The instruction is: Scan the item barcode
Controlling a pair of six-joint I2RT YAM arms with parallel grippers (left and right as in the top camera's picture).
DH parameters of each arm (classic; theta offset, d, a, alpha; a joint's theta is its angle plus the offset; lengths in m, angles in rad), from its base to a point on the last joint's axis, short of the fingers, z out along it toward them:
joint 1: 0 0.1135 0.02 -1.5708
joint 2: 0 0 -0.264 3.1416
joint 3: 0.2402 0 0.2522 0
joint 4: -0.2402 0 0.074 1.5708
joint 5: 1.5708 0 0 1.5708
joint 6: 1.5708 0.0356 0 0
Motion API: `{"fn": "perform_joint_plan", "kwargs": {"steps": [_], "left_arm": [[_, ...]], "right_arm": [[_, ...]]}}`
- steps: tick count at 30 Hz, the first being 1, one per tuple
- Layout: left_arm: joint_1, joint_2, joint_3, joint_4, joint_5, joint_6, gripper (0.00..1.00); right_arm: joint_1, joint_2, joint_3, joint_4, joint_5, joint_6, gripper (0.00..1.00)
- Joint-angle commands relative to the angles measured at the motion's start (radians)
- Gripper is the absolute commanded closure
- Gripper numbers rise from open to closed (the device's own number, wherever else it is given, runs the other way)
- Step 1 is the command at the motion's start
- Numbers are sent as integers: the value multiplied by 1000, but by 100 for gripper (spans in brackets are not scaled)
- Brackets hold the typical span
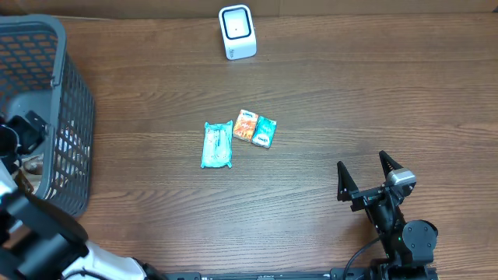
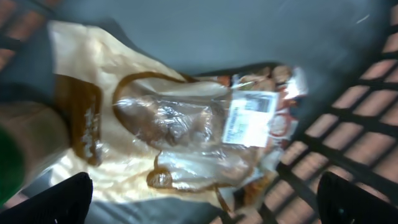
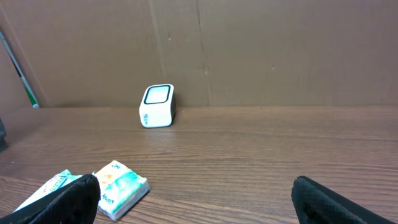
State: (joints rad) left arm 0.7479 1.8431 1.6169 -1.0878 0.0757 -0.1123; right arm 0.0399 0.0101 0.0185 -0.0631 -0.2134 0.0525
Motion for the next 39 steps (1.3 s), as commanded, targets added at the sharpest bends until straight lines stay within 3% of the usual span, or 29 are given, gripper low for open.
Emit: {"fn": "perform_joint_plan", "kwargs": {"steps": [1, 6, 10, 32, 39], "left_arm": [[-2, 87, -15, -4, 11, 83, 2], [-3, 156, -16, -2, 25, 151, 4], [-11, 166, -31, 27, 135, 240, 3], [-40, 319, -45, 18, 74, 243, 12], [-43, 360, -45, 14, 74, 243, 30]], "right_arm": [[4, -7, -11, 5, -5, 4, 0], [4, -7, -11, 5, -5, 4, 0], [4, -7, -11, 5, -5, 4, 0], [4, -7, -11, 5, -5, 4, 0], [4, -7, -11, 5, -5, 4, 0]]}}
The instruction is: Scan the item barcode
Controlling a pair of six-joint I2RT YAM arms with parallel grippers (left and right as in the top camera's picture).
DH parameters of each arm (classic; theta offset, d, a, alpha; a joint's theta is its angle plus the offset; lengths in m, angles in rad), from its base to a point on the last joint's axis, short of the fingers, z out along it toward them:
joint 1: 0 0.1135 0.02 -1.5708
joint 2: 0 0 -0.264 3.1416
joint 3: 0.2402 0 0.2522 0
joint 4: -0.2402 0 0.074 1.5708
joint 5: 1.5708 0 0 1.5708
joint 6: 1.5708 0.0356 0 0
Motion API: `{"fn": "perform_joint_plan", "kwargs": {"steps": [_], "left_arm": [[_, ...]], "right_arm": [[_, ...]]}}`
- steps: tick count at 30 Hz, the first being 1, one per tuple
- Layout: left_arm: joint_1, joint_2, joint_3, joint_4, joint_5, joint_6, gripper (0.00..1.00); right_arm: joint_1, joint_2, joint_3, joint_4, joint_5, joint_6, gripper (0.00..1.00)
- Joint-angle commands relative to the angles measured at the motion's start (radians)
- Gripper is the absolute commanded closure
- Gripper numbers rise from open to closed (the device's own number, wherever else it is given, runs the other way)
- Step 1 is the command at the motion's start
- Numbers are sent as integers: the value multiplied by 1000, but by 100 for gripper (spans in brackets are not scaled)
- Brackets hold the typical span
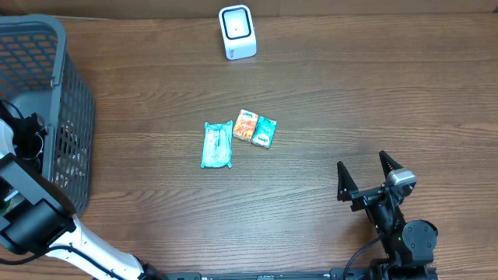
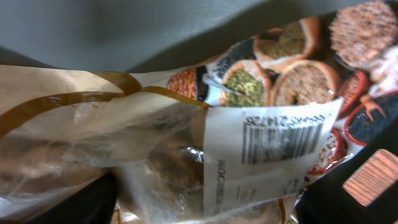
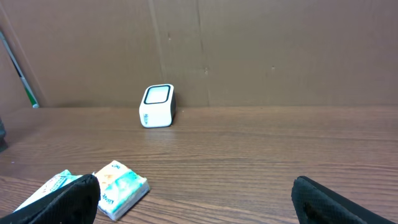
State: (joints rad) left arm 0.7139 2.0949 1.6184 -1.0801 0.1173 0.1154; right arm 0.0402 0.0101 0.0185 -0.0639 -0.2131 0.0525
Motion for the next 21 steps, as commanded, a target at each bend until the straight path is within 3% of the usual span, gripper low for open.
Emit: {"fn": "perform_joint_plan", "kwargs": {"steps": [1, 7, 14, 21], "left_arm": [[-10, 109, -47, 7, 32, 10, 34], [-10, 109, -46, -6, 31, 8, 51], [-10, 108, -37, -38, 32, -11, 80], [-13, 108, 31, -127, 32, -61, 87]], "right_arm": [[4, -7, -11, 6, -6, 4, 0], [4, -7, -11, 5, -6, 4, 0], [4, -7, -11, 6, -6, 4, 0], [4, -7, -11, 6, -6, 4, 0]]}}
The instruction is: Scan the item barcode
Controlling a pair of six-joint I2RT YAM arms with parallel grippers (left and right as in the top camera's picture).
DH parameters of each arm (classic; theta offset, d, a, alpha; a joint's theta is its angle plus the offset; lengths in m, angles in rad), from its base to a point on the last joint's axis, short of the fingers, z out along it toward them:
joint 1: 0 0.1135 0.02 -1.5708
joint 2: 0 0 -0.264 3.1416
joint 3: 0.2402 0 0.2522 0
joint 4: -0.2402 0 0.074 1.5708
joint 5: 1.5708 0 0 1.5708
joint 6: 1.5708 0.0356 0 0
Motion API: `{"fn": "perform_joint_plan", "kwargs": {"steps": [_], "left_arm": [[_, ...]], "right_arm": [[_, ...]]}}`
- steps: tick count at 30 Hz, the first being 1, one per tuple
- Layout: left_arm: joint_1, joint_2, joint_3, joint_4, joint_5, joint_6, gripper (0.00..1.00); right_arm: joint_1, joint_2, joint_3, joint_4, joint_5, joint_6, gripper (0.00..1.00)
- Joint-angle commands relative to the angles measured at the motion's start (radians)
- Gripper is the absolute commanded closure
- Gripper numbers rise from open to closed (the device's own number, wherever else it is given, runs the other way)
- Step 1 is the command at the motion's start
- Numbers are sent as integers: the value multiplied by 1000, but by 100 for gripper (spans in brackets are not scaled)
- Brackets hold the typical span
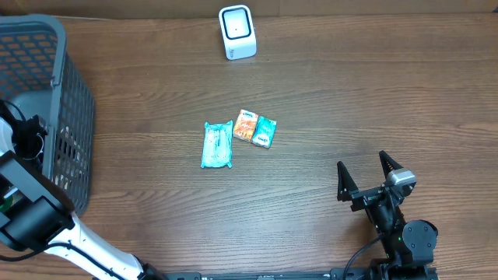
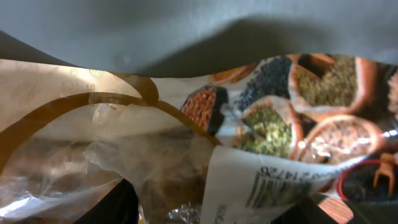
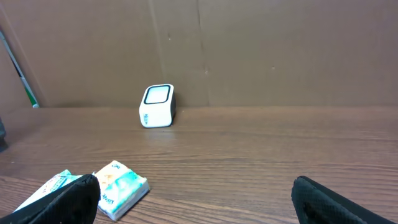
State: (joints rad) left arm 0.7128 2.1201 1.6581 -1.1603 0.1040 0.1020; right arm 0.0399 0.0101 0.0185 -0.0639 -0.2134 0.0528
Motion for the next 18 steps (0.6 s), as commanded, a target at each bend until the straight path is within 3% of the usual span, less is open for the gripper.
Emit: {"fn": "perform_joint_plan", "kwargs": {"steps": [1, 8, 18], "left_arm": [[-11, 83, 10, -66, 45, -56, 89], [-11, 83, 216, -227, 44, -80, 96], [-16, 83, 441, -362, 46, -80, 96]], "right_arm": [[4, -7, -11, 5, -5, 3, 0], [4, -7, -11, 6, -5, 3, 0], [4, -7, -11, 6, -5, 3, 0]]}}
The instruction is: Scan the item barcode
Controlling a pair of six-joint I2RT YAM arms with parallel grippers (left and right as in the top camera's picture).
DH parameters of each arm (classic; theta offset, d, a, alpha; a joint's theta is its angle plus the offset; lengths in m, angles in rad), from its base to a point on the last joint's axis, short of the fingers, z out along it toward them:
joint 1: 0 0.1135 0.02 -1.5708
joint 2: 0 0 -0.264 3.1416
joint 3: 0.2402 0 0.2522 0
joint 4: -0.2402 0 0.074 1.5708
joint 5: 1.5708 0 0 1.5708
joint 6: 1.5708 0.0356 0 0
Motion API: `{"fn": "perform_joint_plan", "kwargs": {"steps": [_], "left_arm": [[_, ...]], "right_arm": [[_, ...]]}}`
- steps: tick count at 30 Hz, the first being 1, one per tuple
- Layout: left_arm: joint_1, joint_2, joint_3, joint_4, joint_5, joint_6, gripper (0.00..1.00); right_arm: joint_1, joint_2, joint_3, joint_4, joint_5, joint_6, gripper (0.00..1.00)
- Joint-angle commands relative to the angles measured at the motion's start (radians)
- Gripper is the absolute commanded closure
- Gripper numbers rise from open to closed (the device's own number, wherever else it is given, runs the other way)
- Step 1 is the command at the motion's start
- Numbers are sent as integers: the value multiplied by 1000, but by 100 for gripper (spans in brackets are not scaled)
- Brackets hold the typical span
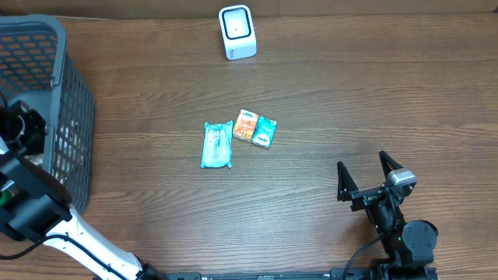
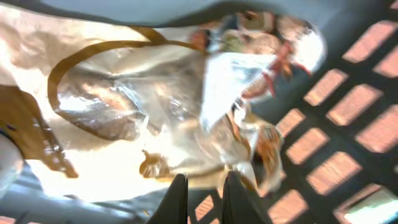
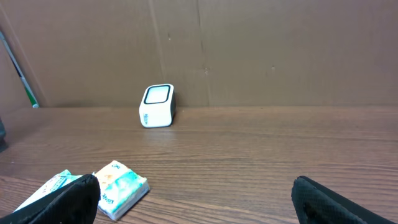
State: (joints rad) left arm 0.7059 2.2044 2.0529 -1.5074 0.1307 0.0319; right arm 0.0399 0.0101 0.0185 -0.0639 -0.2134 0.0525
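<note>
A crinkled bag [image 2: 143, 106], clear and cream with brown print and a white barcode label [image 2: 227, 81], lies inside the grey mesh basket [image 1: 70, 85] at the table's left edge. In the left wrist view my left gripper [image 2: 205, 179] has its fingers drawn close together, pinching the bag's lower edge at their tips. From overhead only the left arm [image 1: 19, 128] shows, reaching into the basket. The white scanner [image 1: 237, 31] stands at the table's far edge. My right gripper [image 1: 372, 175] rests open near the front right, holding nothing.
A teal packet [image 1: 218, 145] and a pair of tissue packs [image 1: 255, 128] lie mid-table. The right wrist view shows the scanner [image 3: 157, 106] against a cardboard wall, with a tissue pack [image 3: 121, 180] by its left finger. Basket bars [image 2: 348, 112] surround the bag.
My left gripper's fingers, wide apart 0.6 s ago, are now nearly together on the bag's edge. The camera sits farther from the bag, with more of the bag and basket bars showing. The right arm is unmoved.
My left gripper hung open over the bag in the basket. Then it was close down on the bag with the barcode label filling the view, still open. Now it is shut on the bag's edge and farther back. The right arm stayed still throughout.
</note>
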Motion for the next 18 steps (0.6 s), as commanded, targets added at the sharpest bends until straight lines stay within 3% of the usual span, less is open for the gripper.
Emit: {"fn": "perform_joint_plan", "kwargs": {"steps": [1, 11, 15, 18], "left_arm": [[-9, -2, 46, -17, 18, -10, 95], [-9, -1, -32, -14, -8, 52, 69], [-9, -1, -132, 48, -57, 59, 50], [-10, -1, -187, 99, -82, 62, 46]], "right_arm": [[4, -7, -11, 5, -5, 4, 0], [4, -7, -11, 6, -5, 4, 0], [4, -7, -11, 6, -5, 4, 0], [4, -7, -11, 6, -5, 4, 0]]}}
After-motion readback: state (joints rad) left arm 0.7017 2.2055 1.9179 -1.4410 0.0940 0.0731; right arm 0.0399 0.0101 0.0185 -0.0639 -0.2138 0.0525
